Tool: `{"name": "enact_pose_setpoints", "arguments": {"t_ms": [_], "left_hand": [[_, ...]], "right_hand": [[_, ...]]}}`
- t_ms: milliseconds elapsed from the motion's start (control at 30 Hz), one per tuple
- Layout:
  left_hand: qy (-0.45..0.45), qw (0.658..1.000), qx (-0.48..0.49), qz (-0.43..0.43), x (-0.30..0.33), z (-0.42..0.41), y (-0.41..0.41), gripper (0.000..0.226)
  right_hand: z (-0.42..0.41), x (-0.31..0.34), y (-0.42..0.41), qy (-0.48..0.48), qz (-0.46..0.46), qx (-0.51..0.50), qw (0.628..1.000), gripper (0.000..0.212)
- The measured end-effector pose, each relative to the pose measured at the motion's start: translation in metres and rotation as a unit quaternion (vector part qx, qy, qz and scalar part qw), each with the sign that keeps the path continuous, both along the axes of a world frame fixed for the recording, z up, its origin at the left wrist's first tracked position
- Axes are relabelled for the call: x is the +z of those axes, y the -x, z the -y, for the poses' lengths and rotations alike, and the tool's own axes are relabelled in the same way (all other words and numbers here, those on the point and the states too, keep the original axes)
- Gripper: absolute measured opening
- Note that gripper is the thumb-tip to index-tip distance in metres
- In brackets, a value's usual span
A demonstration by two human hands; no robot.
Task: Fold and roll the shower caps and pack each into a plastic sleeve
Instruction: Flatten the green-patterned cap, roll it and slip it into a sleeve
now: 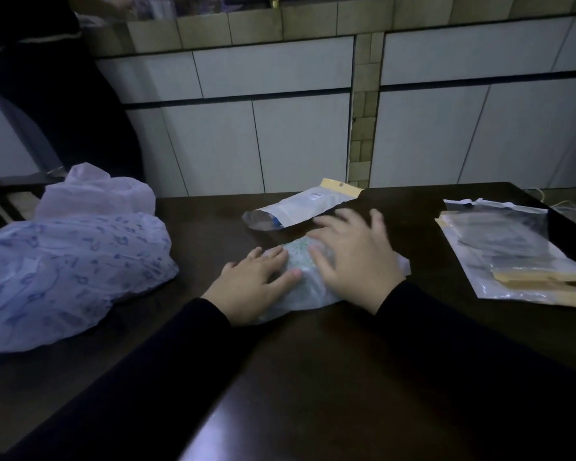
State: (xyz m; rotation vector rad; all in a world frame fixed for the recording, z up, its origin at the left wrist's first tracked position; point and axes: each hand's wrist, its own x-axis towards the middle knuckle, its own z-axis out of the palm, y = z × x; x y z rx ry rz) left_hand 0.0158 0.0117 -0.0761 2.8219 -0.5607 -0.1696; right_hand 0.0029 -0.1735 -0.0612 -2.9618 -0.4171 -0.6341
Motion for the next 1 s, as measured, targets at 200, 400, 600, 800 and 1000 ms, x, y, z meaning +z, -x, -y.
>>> {"name": "enact_pose_setpoints", "arguments": {"t_ms": [200,400,600,800,1000], "left_hand": [[-0.080,0.997,0.005,0.011,-0.005,-0.005,-0.010,0.074],[-0.093,0.995,0.003,0.033,-0.014,-0.009,-0.014,0.086],[-0.081,0.990,-0.112,0.041,-0.003,-0.024,-0.008,0.082],[-0.132,0.988,-0.063,-0.037,-0.003,-0.052,-0.003,0.086],[-0.121,0.991,-0.041,-0.041,-0.003,-0.048,0.001,0.100]], "right_hand": [[0.001,-0.017,-0.009,0.031,-0.256,0.021,0.966,0.052],[0.004,-0.025,-0.026,0.025,-0.281,-0.003,0.959,0.060],[0.030,-0.018,-0.023,-0.082,-0.294,0.086,0.948,0.047],[0.045,-0.020,-0.027,-0.004,-0.309,0.096,0.946,0.052],[0.050,-0.022,-0.031,-0.173,-0.302,0.110,0.931,0.046]]}}
